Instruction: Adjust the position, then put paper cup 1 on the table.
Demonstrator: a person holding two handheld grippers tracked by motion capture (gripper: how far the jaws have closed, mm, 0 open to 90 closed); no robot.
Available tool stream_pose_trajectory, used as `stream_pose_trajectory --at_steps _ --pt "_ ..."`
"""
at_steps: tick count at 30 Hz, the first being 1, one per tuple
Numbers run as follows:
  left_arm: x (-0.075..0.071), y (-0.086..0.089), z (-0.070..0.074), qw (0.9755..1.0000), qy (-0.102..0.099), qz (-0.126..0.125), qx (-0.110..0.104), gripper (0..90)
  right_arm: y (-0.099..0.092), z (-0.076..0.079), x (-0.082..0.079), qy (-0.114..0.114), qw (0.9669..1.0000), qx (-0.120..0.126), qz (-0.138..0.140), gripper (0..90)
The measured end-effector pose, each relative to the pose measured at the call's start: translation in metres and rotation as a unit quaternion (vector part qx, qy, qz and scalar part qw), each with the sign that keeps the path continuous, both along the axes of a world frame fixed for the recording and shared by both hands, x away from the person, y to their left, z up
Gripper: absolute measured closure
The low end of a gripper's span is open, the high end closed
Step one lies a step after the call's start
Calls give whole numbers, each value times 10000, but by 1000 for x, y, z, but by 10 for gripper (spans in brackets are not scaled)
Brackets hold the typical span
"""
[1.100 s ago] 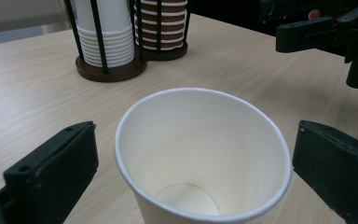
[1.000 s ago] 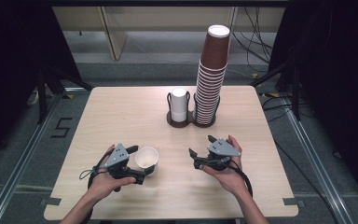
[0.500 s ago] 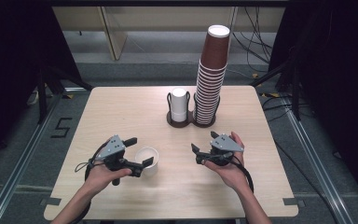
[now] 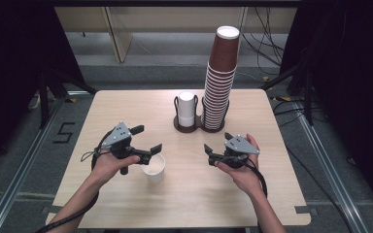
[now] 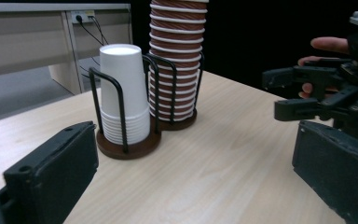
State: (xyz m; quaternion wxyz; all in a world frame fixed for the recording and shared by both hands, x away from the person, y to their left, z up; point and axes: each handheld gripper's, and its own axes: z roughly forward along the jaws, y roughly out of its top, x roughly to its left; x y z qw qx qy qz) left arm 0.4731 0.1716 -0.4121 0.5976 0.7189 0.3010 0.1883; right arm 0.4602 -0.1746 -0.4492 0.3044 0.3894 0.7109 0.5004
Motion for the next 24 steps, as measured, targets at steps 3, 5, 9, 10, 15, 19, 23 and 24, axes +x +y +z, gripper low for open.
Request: stream_pose_trajectory --at_steps 3,5,9,10,15,19,23,24 --pt "7 -2 3 10000 -31 15 0 0 0 0 1 27 10000 22 0 157" --pt "11 -3 6 10000 -54 41 47 0 -1 1 3 -105 9999 17 0 158" --pt "16 -5 9 9999 -90 32 38 0 -1 2 3 -21 10000 93 28 158" --pt "17 -5 9 10000 -88 22 39 0 -1 2 3 -8 10000 81 20 159" --pt "22 -11 9 9999 -79 26 79 0 -2 2 4 19 10000 39 -15 159" --pt "32 -17 13 9996 -270 -36 105 0 -1 4 7 -44 10000 65 -7 159" --pt "39 -27 18 9994 -301 -49 174 0 -2 11 12 -97 9999 74 -36 158" --pt "40 -30 19 9995 -249 -69 157 0 -2 13 14 -115 9999 52 -53 158"
